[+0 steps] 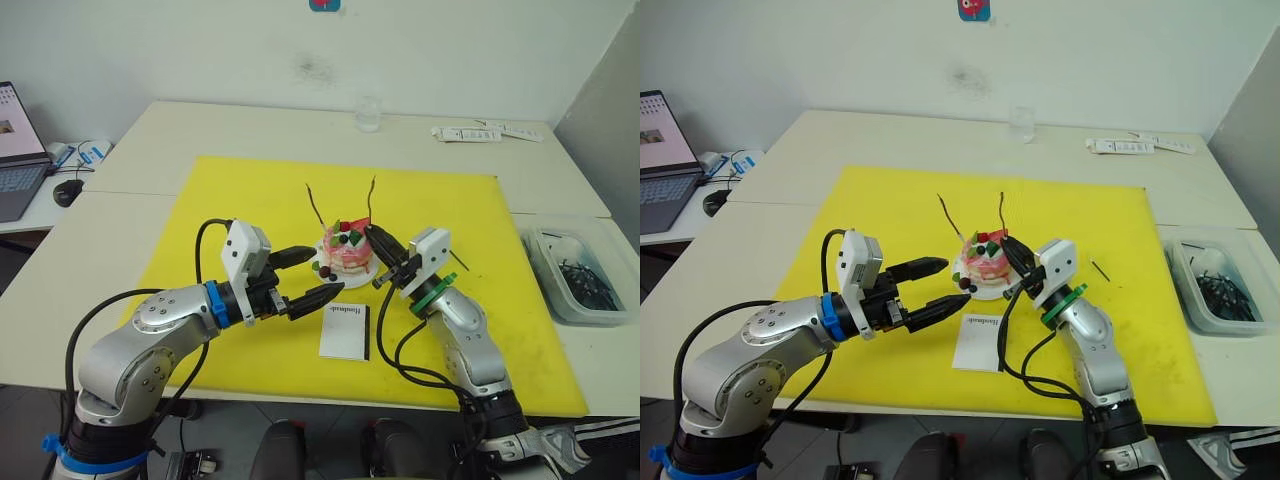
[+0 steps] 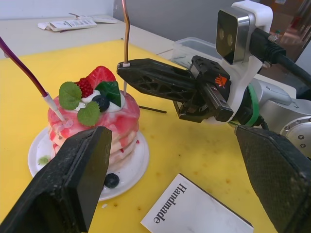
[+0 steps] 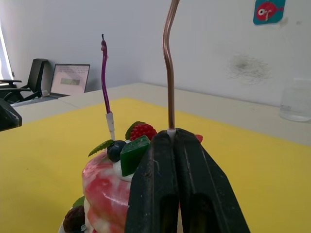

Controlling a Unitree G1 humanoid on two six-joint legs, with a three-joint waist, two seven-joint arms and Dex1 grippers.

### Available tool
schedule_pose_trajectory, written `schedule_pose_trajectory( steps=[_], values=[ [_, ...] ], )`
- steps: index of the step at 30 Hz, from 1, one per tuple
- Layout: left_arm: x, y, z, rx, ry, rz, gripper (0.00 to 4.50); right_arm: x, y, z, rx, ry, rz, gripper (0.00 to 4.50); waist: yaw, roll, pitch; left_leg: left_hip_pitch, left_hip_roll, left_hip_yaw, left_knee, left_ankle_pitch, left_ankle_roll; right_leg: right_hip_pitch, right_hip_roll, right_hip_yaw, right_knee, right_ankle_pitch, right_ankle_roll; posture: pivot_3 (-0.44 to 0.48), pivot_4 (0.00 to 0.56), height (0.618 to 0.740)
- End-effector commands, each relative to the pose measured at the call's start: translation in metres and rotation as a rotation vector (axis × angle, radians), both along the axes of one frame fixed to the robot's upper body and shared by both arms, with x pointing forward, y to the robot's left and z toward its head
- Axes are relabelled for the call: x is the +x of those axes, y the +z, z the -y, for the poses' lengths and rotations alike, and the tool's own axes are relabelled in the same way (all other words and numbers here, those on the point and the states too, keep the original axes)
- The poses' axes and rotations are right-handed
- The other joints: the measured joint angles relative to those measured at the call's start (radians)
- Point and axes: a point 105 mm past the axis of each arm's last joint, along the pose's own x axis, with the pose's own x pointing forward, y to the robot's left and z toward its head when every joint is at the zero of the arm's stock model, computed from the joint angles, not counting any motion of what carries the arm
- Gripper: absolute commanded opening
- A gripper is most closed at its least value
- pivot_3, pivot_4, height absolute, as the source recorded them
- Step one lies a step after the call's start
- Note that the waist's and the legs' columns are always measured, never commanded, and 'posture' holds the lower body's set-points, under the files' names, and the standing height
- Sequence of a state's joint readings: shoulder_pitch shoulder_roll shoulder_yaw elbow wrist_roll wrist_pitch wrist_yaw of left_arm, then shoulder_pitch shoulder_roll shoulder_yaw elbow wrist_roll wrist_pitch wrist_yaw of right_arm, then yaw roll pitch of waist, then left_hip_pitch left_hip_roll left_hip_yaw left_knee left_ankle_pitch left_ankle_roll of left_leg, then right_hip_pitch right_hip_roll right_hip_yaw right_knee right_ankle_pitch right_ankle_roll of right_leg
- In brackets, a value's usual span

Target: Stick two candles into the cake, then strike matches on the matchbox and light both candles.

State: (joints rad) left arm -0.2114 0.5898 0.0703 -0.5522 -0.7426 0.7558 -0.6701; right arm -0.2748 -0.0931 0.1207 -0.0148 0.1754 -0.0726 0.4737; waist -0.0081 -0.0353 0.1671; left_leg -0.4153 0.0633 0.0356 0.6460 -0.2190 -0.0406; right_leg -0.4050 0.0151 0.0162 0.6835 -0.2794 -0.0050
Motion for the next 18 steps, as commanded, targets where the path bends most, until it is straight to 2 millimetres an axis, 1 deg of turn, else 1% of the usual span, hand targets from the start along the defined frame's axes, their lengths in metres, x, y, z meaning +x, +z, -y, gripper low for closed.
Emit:
schedule_pose_trajectory(
  steps=[1, 8, 18],
  values=[
    [-0.003, 0.006, 0.003, 0.002, -0.024, 0.038, 4.50, -0.002, 0.003, 0.002, 0.008, -0.018, 0.031, 0.04, 0.000, 0.000, 0.000, 0.000, 0.000, 0.000, 0.000, 0.000, 0.000, 0.000, 0.000, 0.000, 0.000, 0.000, 0.000, 0.000, 0.150, 0.740],
    [-0.002, 0.006, 0.003, 0.005, -0.027, 0.038, 4.50, 0.003, -0.010, 0.003, 0.028, -0.048, -0.012, 0.04, 0.000, 0.000, 0.000, 0.000, 0.000, 0.000, 0.000, 0.000, 0.000, 0.000, 0.000, 0.000, 0.000, 0.000, 0.000, 0.000, 0.150, 0.740],
    [-0.005, 0.003, 0.004, 0.002, -0.022, 0.035, 4.50, 0.001, -0.020, 0.002, 0.034, -0.054, -0.037, 0.04, 0.000, 0.000, 0.000, 0.000, 0.000, 0.000, 0.000, 0.000, 0.000, 0.000, 0.000, 0.000, 0.000, 0.000, 0.000, 0.000, 0.150, 0.740]
  ],
)
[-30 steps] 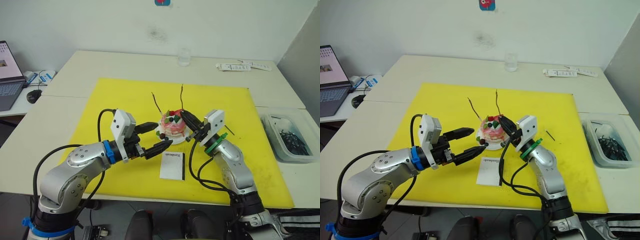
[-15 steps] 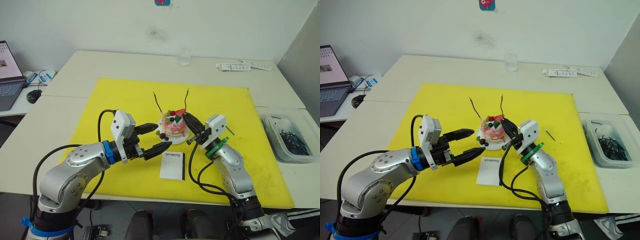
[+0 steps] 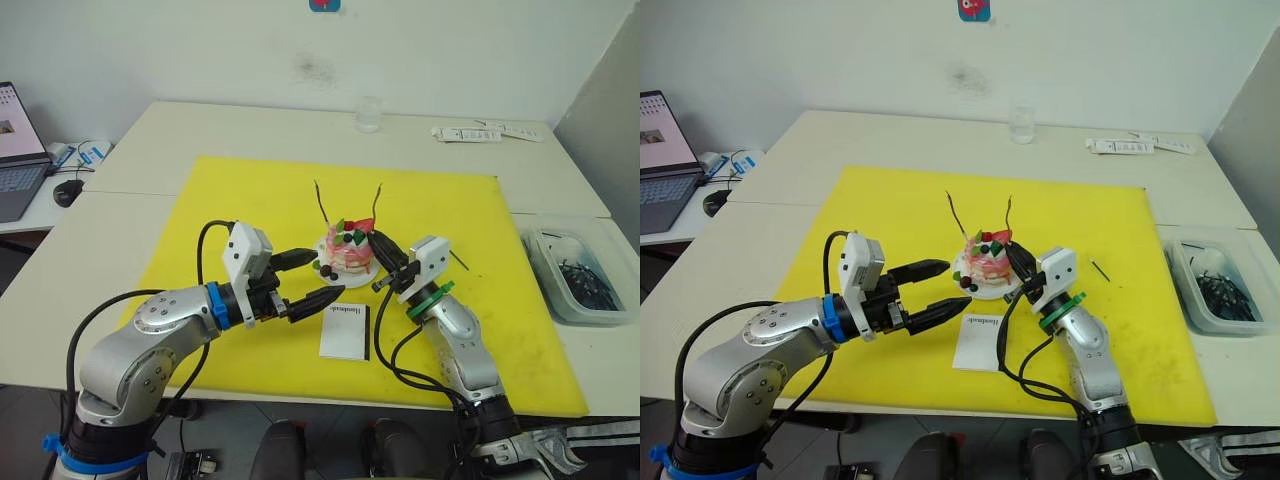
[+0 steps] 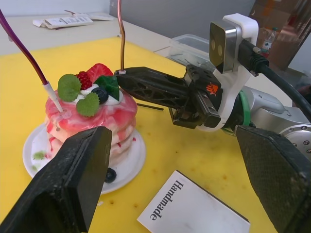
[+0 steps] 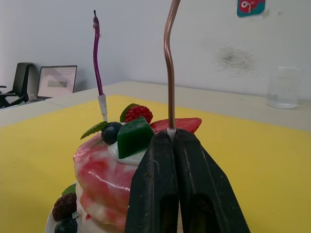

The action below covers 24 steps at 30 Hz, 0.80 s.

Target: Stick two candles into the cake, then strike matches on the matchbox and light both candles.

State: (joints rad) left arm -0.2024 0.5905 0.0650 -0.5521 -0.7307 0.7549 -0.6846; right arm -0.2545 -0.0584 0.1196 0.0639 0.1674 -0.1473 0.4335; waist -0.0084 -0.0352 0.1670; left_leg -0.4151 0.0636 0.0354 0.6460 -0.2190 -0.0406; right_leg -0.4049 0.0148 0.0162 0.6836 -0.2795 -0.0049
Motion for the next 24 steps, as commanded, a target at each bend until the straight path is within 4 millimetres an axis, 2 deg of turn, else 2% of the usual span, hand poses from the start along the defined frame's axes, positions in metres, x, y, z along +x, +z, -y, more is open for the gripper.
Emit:
schedule_pose_trajectory(
  steps=[1, 8, 15, 19, 24],
  values=[
    [-0.003, 0.007, 0.004, -0.007, -0.014, 0.043, 4.50, -0.002, -0.007, -0.001, -0.008, 0.002, -0.014, 0.04, 0.000, 0.000, 0.000, 0.000, 0.000, 0.000, 0.000, 0.000, 0.000, 0.000, 0.000, 0.000, 0.000, 0.000, 0.000, 0.000, 0.150, 0.740],
    [-0.004, 0.005, 0.003, -0.004, -0.017, 0.041, 4.50, -0.006, -0.011, -0.005, -0.016, 0.018, -0.032, 0.04, 0.000, 0.000, 0.000, 0.000, 0.000, 0.000, 0.000, 0.000, 0.000, 0.000, 0.000, 0.000, 0.000, -0.002, 0.003, 0.000, 0.150, 0.740],
    [-0.004, 0.005, 0.004, -0.005, -0.021, 0.046, 4.50, -0.004, 0.004, -0.003, 0.028, 0.005, -0.009, 0.04, 0.000, 0.000, 0.000, 0.001, 0.000, 0.000, 0.000, 0.000, 0.000, 0.000, 0.000, 0.000, 0.000, -0.001, 0.002, 0.000, 0.150, 0.740],
    [-0.004, 0.003, 0.007, 0.017, -0.038, 0.063, 4.50, -0.001, 0.014, 0.003, 0.041, -0.023, 0.009, 1.05, 0.000, 0.000, 0.000, 0.000, 0.000, 0.000, 0.000, 0.000, 0.000, 0.000, 0.000, 0.000, 0.000, -0.001, 0.003, 0.000, 0.150, 0.740],
    [-0.002, 0.002, 0.008, 0.025, -0.038, 0.078, 4.50, -0.003, 0.026, 0.003, 0.034, -0.022, 0.037, 2.84, 0.000, 0.001, 0.000, 0.000, 0.000, 0.000, 0.000, 0.000, 0.000, 0.000, 0.000, 0.001, 0.000, -0.002, 0.002, 0.000, 0.150, 0.740]
  ],
)
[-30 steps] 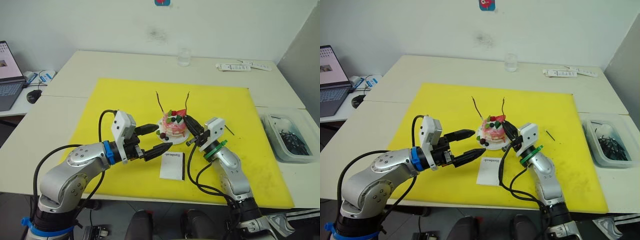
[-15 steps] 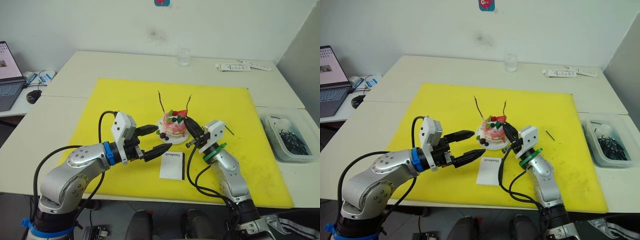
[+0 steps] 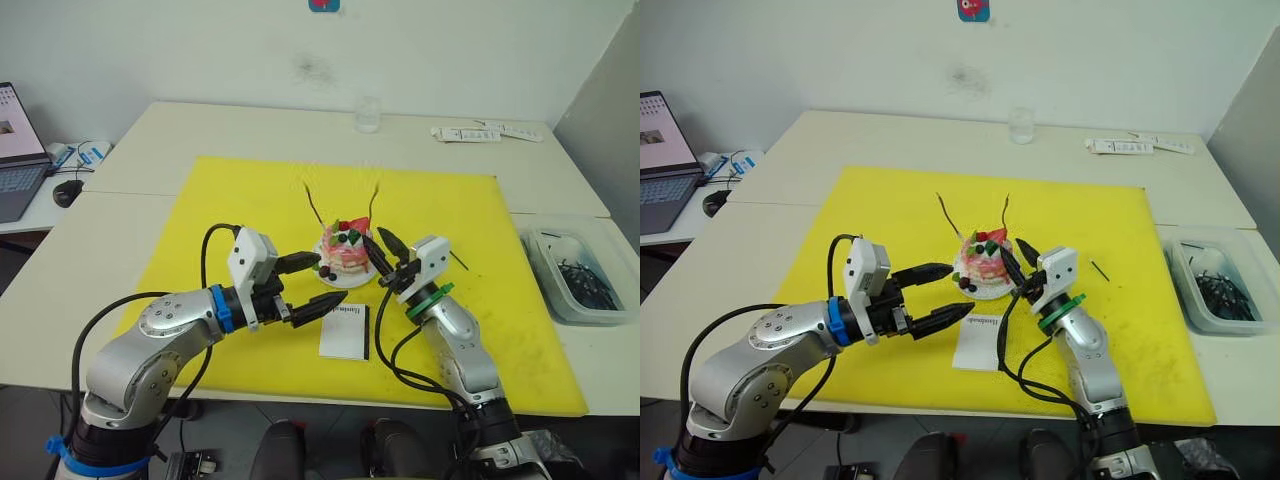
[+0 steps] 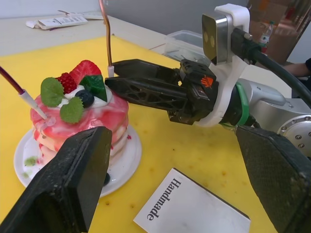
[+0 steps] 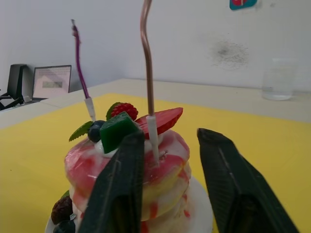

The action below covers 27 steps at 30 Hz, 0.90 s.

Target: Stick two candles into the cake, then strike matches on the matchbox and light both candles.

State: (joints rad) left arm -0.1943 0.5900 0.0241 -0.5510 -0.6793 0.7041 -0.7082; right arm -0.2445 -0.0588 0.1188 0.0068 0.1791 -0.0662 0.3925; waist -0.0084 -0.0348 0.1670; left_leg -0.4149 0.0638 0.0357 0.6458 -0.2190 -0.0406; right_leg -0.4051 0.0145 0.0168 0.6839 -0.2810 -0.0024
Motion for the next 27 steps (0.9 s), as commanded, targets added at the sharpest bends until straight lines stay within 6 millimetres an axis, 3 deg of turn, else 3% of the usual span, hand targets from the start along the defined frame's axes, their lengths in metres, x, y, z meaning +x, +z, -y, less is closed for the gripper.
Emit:
schedule_pose_trajectory(
  steps=[1, 2, 9, 16, 21, 27],
  values=[
    [0.000, 0.006, 0.003, 0.003, -0.015, 0.049, 4.50, -0.005, 0.027, 0.000, 0.016, 0.011, 0.084, 3.23, 0.000, 0.000, 0.000, 0.000, 0.000, 0.000, 0.000, 0.000, 0.000, 0.000, 0.000, 0.000, 0.000, 0.000, 0.000, 0.000, 0.150, 0.740],
    [0.000, 0.006, 0.003, 0.007, -0.016, 0.051, 4.50, -0.007, 0.030, 0.000, 0.013, 0.016, 0.091, 3.55, 0.000, 0.000, 0.000, 0.000, 0.000, 0.000, 0.000, 0.000, 0.000, 0.000, 0.000, 0.000, 0.000, 0.000, 0.000, 0.000, 0.150, 0.740],
    [0.003, 0.003, -0.008, 0.037, 0.012, 0.042, 4.50, -0.021, 0.050, 0.009, -0.032, 0.053, 0.120, 3.55, 0.000, 0.000, 0.000, 0.000, 0.000, 0.000, 0.000, 0.000, 0.000, 0.000, 0.000, 0.000, 0.000, 0.000, 0.000, 0.000, 0.150, 0.740],
    [0.000, 0.001, -0.032, 0.063, 0.020, -0.032, 4.50, -0.033, 0.059, 0.034, -0.130, 0.065, 0.107, 3.55, 0.001, 0.000, 0.000, 0.000, 0.000, 0.000, 0.000, 0.000, 0.000, 0.000, 0.000, 0.000, -0.001, 0.000, 0.000, 0.000, 0.150, 0.740],
    [-0.017, -0.015, -0.044, 0.077, -0.006, -0.235, 4.50, -0.039, 0.046, 0.038, -0.268, 0.104, 0.019, 3.55, 0.000, 0.000, 0.000, 0.000, 0.001, 0.000, -0.001, 0.000, 0.000, 0.000, 0.000, 0.000, -0.001, -0.001, 0.000, 0.000, 0.150, 0.740],
    [-0.036, -0.018, -0.049, -0.016, -0.080, -0.642, 4.50, -0.050, 0.027, 0.049, -0.439, 0.207, -0.102, 3.55, 0.002, 0.000, 0.001, 0.000, 0.001, -0.001, -0.001, 0.000, 0.000, 0.000, 0.000, -0.002, -0.001, -0.001, 0.000, 0.000, 0.150, 0.740]
  ],
)
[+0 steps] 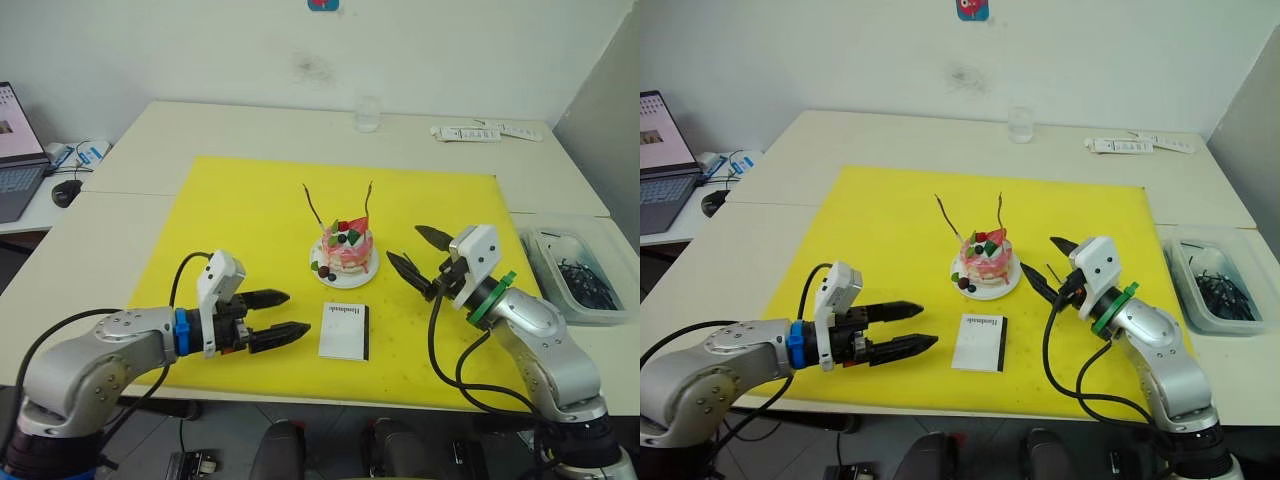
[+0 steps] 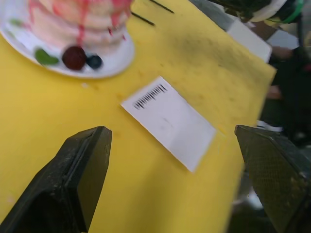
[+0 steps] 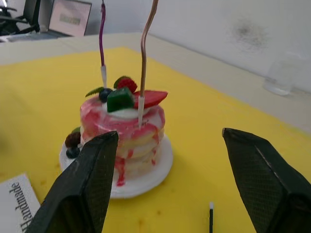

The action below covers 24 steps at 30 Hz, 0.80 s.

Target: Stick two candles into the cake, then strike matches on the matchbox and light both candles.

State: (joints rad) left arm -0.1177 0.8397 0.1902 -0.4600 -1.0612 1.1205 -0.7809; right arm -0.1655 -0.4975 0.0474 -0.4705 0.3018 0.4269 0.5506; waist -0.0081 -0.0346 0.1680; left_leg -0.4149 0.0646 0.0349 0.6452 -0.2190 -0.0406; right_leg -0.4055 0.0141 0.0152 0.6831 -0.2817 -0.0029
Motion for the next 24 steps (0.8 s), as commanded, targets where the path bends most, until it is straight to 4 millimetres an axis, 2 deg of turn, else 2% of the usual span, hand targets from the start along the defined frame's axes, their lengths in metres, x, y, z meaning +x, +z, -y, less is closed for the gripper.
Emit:
schedule_pose_trajectory(
  steps=[1, 3, 7, 11, 14, 24],
  values=[
    [-0.006, 0.009, 0.000, -0.063, -0.021, -0.166, 4.50, -0.014, -0.001, 0.002, -0.081, 0.107, -0.045, 3.39, 0.002, 0.000, 0.000, 0.000, 0.000, 0.000, 0.000, 0.000, 0.000, 0.000, 0.000, 0.000, 0.000, 0.000, 0.000, 0.000, 0.150, 0.740],
    [-0.005, 0.008, 0.002, -0.070, -0.017, -0.221, 4.50, -0.019, -0.006, 0.003, -0.127, 0.147, -0.076, 2.99, 0.003, 0.000, 0.000, 0.000, -0.001, 0.000, 0.000, 0.000, 0.000, 0.000, 0.000, 0.000, 0.000, 0.000, 0.000, 0.000, 0.150, 0.740],
    [0.002, 0.007, 0.008, -0.074, -0.011, -0.303, 4.50, -0.032, -0.019, 0.003, -0.206, 0.231, -0.160, 1.53, 0.003, -0.001, 0.000, 0.000, -0.001, 0.000, 0.000, 0.000, 0.000, 0.000, 0.000, 0.001, -0.001, 0.000, 0.000, 0.000, 0.150, 0.740],
    [0.018, 0.004, 0.011, -0.066, 0.038, -0.330, 4.50, -0.033, -0.028, 0.003, -0.259, 0.244, -0.205, 0.02, 0.003, -0.001, 0.000, 0.000, -0.001, -0.001, 0.000, 0.000, 0.000, 0.000, 0.000, 0.000, -0.001, 0.000, 0.000, 0.000, 0.150, 0.740],
    [0.024, -0.002, 0.014, -0.049, 0.047, -0.366, 4.50, -0.036, -0.034, 0.001, -0.302, 0.270, -0.241, 0.02, 0.003, -0.001, 0.000, 0.000, -0.001, -0.001, 0.000, 0.000, 0.000, 0.000, 0.001, 0.000, 0.000, 0.000, 0.000, 0.000, 0.150, 0.740],
    [0.019, -0.012, 0.029, -0.048, -0.021, -0.446, 4.50, -0.041, -0.043, -0.007, -0.374, 0.347, -0.313, 0.02, 0.002, -0.001, 0.000, 0.000, -0.002, -0.001, 0.000, 0.000, 0.000, 0.000, 0.000, 0.000, -0.001, 0.000, 0.000, 0.000, 0.150, 0.740]
  ],
)
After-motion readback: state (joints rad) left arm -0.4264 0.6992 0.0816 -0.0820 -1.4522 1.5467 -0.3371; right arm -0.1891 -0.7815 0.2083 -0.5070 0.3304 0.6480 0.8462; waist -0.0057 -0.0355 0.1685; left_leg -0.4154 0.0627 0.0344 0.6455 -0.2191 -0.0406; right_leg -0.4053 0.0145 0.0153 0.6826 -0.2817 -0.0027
